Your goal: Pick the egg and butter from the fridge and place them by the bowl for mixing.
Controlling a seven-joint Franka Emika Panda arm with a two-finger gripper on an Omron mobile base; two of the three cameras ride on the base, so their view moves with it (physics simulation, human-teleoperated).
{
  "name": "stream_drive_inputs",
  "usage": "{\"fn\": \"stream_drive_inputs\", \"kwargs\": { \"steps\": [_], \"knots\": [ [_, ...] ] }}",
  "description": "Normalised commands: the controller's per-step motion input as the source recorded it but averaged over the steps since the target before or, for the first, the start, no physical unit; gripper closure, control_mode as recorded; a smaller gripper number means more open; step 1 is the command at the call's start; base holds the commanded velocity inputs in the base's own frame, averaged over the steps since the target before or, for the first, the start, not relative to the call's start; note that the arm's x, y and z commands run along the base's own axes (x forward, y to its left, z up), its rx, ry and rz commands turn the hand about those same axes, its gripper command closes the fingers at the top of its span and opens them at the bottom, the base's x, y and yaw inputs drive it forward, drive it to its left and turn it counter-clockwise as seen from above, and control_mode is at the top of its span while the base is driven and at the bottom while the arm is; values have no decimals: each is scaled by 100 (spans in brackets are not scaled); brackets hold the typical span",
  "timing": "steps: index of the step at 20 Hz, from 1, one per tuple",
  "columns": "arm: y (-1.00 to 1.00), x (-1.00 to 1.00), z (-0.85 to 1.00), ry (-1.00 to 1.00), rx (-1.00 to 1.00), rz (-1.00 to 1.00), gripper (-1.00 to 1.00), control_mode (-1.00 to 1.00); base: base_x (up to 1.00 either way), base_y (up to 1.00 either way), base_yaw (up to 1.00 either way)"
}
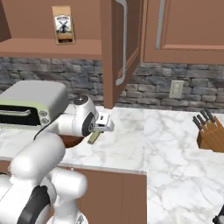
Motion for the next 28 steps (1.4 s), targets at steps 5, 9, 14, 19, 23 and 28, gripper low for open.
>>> {"fn": "stream_drive_inputs", "kwargs": {
  "steps": [5, 9, 14, 19, 23, 28],
  "knots": [
    [0, 43, -34, 0, 0, 1, 100, -100, 0, 0, 0],
    [-3, 41, -28, 0, 0, 0, 100, -100, 0, 0, 0],
    [0, 20, -38, 0, 0, 0, 100, -100, 0, 0, 0],
    [0, 12, -36, 0, 2, 0, 100, -100, 0, 0, 0],
    [-2, 29, -27, 0, 1, 0, 100, -100, 0, 0, 0],
    [0, 16, -25, 0, 5, 0, 100, -100, 0, 0, 0]
  ]
}}
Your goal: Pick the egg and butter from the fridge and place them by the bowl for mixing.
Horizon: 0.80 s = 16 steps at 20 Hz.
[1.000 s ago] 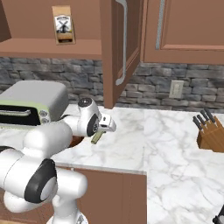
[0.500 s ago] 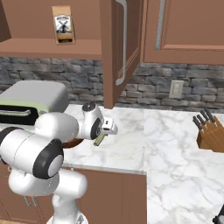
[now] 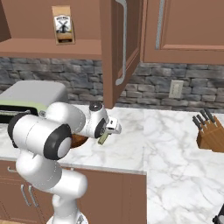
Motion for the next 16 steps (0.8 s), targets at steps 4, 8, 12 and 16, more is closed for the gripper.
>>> {"fn": "stream_drive_inputs", "kwargs": {
  "steps": [4, 8, 12, 16],
  "knots": [
    [0, 6, -11, 0, 6, 0, 100, -100, 0, 0, 0],
    [-4, 0, -1, 0, 3, 0, 100, -100, 0, 0, 0],
    [-6, 0, 0, 0, 0, 0, 100, -100, 0, 0, 0],
    [1, -8, -6, 0, 0, -1, 100, -100, 0, 0, 0]
  ]
}}
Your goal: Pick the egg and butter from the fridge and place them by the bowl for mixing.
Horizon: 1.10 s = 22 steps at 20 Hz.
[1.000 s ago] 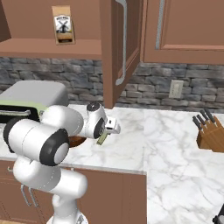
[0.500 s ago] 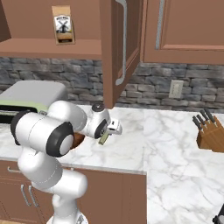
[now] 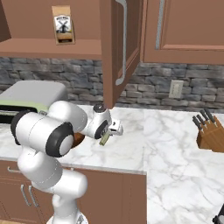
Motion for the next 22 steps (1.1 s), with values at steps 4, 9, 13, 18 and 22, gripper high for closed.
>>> {"fn": "stream_drive_inputs", "kwargs": {
  "steps": [4, 9, 13, 18, 22],
  "knots": [
    [0, 0, -14, -1, 0, -4, 100, -100, 0, 0, 0],
    [0, 4, -19, 0, 0, -7, 100, -100, 0, 0, 0],
    [0, 1, -23, 0, 0, -5, 100, -100, 0, 0, 0],
    [0, 5, -14, 0, 0, -3, 100, -100, 0, 0, 0],
    [0, 2, -15, 0, 0, -2, -100, -100, 0, 0, 0]
  ]
}}
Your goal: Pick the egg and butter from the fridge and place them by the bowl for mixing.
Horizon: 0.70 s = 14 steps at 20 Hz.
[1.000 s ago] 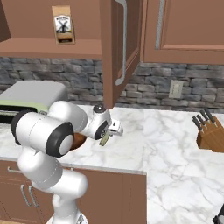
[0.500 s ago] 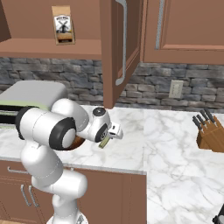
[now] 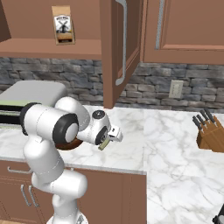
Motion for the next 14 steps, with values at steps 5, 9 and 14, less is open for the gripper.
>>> {"fn": "stream_drive_inputs", "kwargs": {
  "steps": [5, 9, 14],
  "knots": [
    [-1, 5, -9, 0, 0, -1, -100, -100, 0, 0, 0],
    [-7, 5, 1, 0, 4, 0, -100, -100, 0, 0, 0],
    [-4, 1, 12, 1, 11, 0, -100, -100, 0, 0, 0]
  ]
}}
